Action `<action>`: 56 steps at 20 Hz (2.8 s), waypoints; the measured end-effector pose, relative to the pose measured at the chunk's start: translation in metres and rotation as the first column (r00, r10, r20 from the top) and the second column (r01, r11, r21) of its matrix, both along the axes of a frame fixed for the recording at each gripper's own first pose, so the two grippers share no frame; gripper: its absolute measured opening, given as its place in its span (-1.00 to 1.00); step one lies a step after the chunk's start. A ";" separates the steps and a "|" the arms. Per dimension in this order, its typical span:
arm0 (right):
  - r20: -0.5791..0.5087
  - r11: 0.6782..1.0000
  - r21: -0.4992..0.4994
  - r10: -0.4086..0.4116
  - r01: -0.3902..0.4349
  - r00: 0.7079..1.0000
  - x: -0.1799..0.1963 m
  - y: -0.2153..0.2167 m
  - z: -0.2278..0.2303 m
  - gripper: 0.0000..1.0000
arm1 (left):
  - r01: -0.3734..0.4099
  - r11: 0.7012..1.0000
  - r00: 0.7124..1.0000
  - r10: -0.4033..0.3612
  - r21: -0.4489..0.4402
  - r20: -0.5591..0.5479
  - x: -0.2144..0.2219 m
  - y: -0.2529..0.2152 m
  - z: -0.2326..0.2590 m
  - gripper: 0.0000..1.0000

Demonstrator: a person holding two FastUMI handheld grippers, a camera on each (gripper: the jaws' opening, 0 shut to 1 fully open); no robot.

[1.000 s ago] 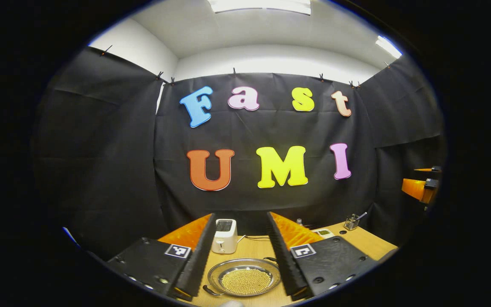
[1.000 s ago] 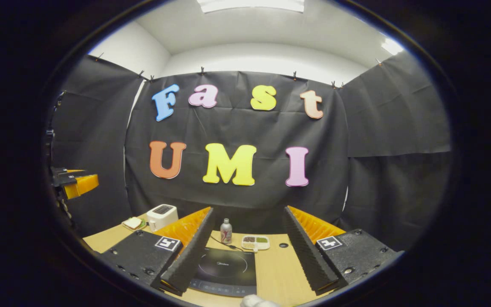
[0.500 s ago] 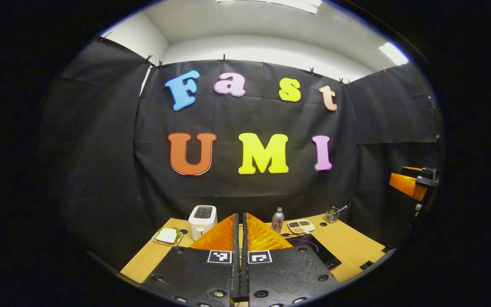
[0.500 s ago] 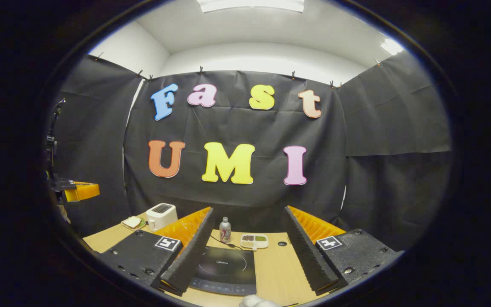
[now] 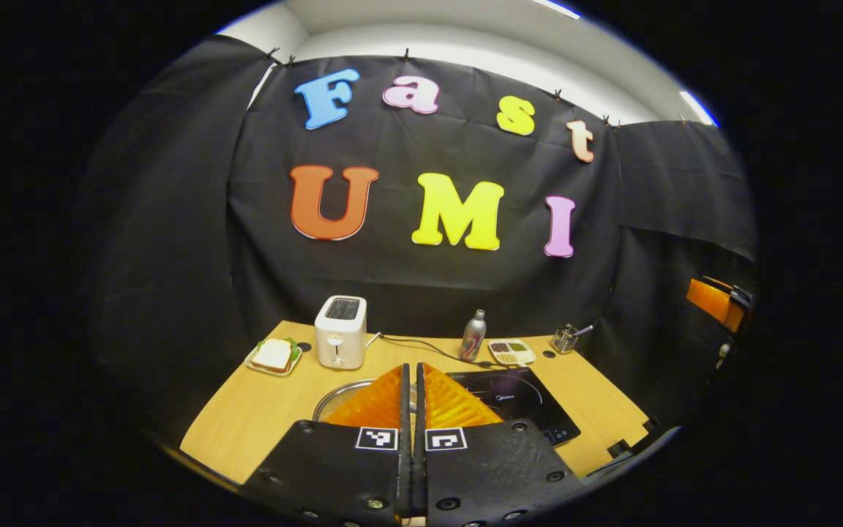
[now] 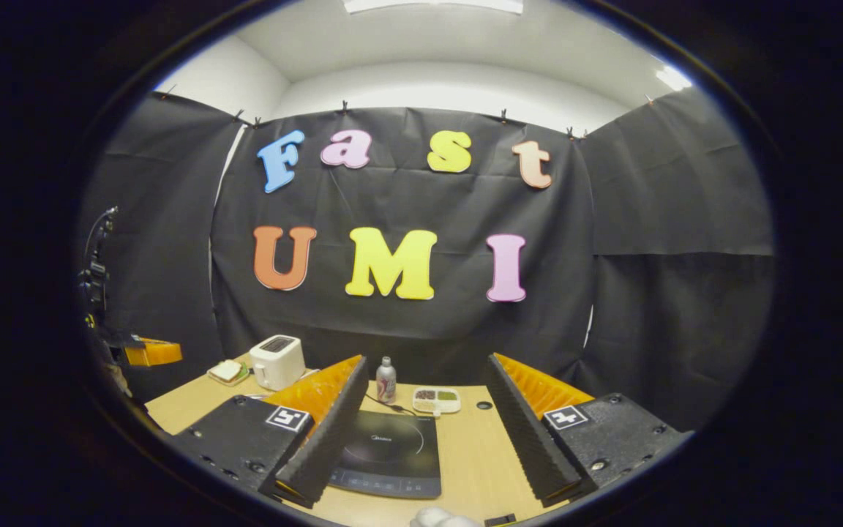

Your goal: First push the handle of the pot to place it horizontally, then grasp the pot with both hands and set it on the induction cooktop.

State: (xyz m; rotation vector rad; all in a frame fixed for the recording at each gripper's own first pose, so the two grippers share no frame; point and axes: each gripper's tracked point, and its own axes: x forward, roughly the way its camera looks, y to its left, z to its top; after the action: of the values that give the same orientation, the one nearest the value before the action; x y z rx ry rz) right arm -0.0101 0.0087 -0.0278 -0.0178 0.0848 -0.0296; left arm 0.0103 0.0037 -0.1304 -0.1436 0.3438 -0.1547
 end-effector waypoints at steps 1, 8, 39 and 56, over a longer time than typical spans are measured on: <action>-0.009 1.000 0.000 0.002 -0.002 1.000 0.000 0.000 -0.002 0.93 | -0.005 1.000 1.000 0.005 0.012 -0.020 -0.001 0.003 -0.013 -1.00; -0.054 1.000 -0.013 0.013 -0.014 0.998 0.005 -0.002 -0.016 0.94 | -0.005 0.998 0.979 0.018 0.063 -0.203 -0.020 0.004 -0.104 -1.00; -0.154 1.000 -0.012 0.004 -0.006 0.988 0.022 -0.012 -0.044 0.94 | -0.049 0.994 0.805 0.097 0.098 -0.585 -0.023 0.052 -0.276 -1.00; -0.170 0.999 -0.035 -0.006 0.000 0.985 0.040 -0.007 -0.047 0.94 | -0.165 0.980 0.789 0.199 0.112 -0.581 0.022 0.102 -0.287 -1.00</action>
State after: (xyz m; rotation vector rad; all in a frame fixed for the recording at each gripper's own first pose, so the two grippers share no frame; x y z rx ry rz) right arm 0.0295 0.0017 -0.0753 -0.0551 0.2550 -0.0329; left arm 0.0322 0.1057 -0.4177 -0.1676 0.9587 0.1009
